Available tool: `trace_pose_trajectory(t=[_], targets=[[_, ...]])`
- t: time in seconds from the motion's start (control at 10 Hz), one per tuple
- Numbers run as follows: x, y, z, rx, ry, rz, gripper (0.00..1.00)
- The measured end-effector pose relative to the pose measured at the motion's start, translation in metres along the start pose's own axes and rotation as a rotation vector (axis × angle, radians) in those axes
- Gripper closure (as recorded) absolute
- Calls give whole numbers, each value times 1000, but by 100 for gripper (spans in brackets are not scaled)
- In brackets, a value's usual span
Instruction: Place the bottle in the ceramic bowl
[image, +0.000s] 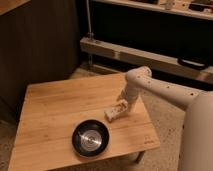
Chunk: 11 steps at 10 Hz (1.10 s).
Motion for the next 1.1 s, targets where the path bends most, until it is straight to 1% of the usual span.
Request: trace_pose_trajectory(t=[0.6, 0.7, 0.8, 0.9, 1.1], targets=[[-3, -1, 19, -26, -10, 11, 36], [-5, -1, 22, -30, -14, 13, 40], [-5, 0, 25, -33, -16, 18, 48], [-6, 2, 28, -37, -21, 23, 60], [-10, 2, 28, -42, -20, 23, 80]])
